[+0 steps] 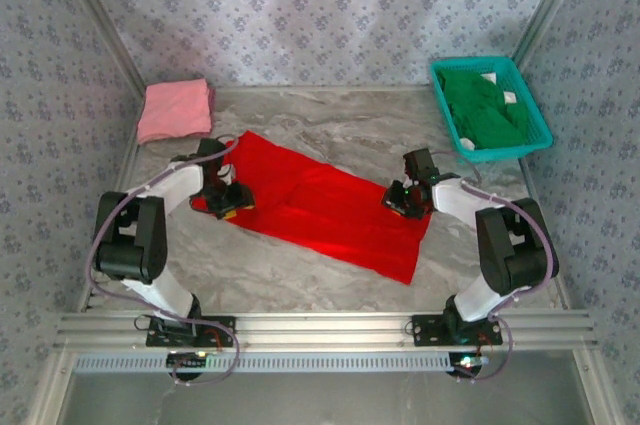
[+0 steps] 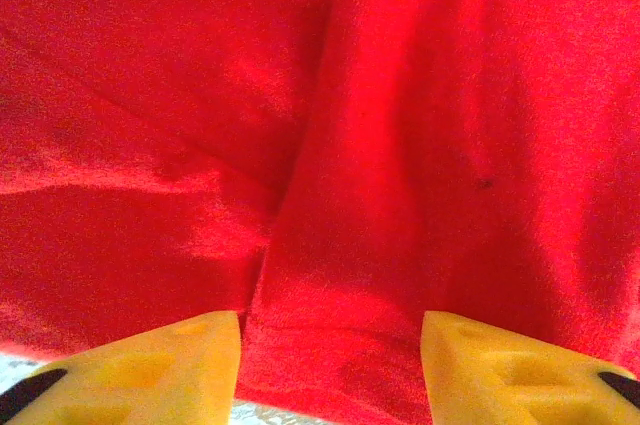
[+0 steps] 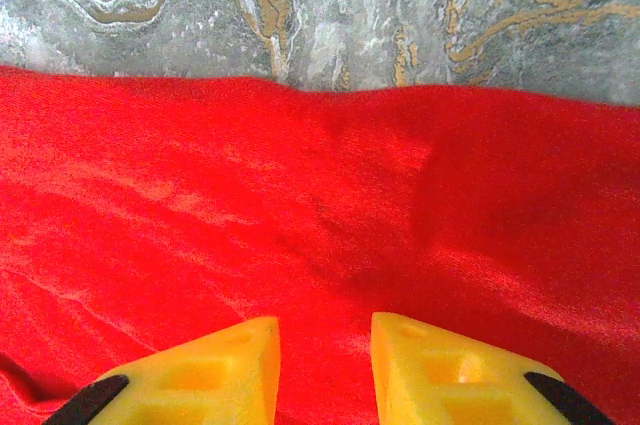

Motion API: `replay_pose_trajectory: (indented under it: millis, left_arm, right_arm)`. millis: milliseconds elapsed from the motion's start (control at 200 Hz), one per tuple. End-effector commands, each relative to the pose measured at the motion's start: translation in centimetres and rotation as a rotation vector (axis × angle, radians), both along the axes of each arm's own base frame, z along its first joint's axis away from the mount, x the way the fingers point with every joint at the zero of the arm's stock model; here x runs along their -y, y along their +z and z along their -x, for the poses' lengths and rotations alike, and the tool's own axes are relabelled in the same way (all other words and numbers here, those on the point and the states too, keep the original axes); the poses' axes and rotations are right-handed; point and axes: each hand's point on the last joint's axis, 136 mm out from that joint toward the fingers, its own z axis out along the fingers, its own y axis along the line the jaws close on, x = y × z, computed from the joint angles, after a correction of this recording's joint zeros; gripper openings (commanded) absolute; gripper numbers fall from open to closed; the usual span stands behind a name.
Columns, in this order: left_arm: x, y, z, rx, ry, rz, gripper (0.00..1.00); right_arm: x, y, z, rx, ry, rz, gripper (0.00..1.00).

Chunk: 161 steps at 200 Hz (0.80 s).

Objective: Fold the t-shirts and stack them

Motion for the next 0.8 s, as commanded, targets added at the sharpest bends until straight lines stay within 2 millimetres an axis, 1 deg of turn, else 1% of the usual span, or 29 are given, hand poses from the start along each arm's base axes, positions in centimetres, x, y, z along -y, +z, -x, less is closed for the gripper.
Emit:
replay_pose_trajectory:
  millis: [0, 135, 170, 275, 355, 405, 455, 585, 660, 670, 685, 799]
  left_arm:
    - [0.7, -0.3, -0.5, 0.006, 0.005, 0.007, 0.48]
    - [1.3, -0.8, -0.5, -0.007, -0.011, -0.004, 0.46]
    - [1.4, -1.0, -0.4, -0.014, -0.012, -0.005, 0.43]
    - [1.1, -1.5, -0.1, -0.024, -0.010, -0.024, 0.34]
    - [0.9, -1.3, -0.1, -0.018, -0.009, -0.039, 0.22]
    - [0.8, -1.0, -0.2, -0.012, -0.009, -0.052, 0.16]
    - [0.5, -0.7, -0.3, -0.003, -0.007, -0.066, 0.13]
    - [-0.5, 0.4, -0.3, 0.020, -0.002, -0.122, 0.00]
    - [-1.0, 1.2, -0.7, 0.045, -0.004, -0.151, 0.00]
    - [-1.2, 1.2, -0.3, 0.029, -0.006, -0.159, 0.00]
    - [-1.3, 1.4, -0.2, 0.027, -0.007, -0.168, 0.00]
    - [-2.2, 2.4, -0.1, 0.035, -0.011, -0.213, 0.00]
  right_arm:
    - [0.0, -0.1, 0.0, -0.006, 0.017, -0.002, 0.32]
    - [0.0, -0.1, 0.1, -0.007, 0.016, -0.003, 0.32]
    - [0.1, -0.1, 0.1, -0.007, 0.015, -0.002, 0.32]
    - [0.1, -0.2, 0.2, -0.009, 0.015, 0.000, 0.33]
    - [0.1, -0.3, 0.2, -0.009, 0.015, 0.000, 0.33]
    - [0.1, -0.4, 0.3, -0.013, 0.016, -0.002, 0.33]
    - [0.0, -0.3, 0.2, -0.011, 0.019, -0.003, 0.33]
    - [0.1, -0.3, 0.2, -0.011, 0.016, -0.002, 0.33]
    - [0.1, -0.3, 0.1, -0.009, 0.016, -0.004, 0.33]
    - [0.1, -0.3, 0.2, -0.010, 0.017, -0.004, 0.33]
    - [0.0, -0.2, 0.1, -0.008, 0.017, -0.004, 0.33]
    - [0.1, -0.2, 0.1, -0.008, 0.016, -0.005, 0.33]
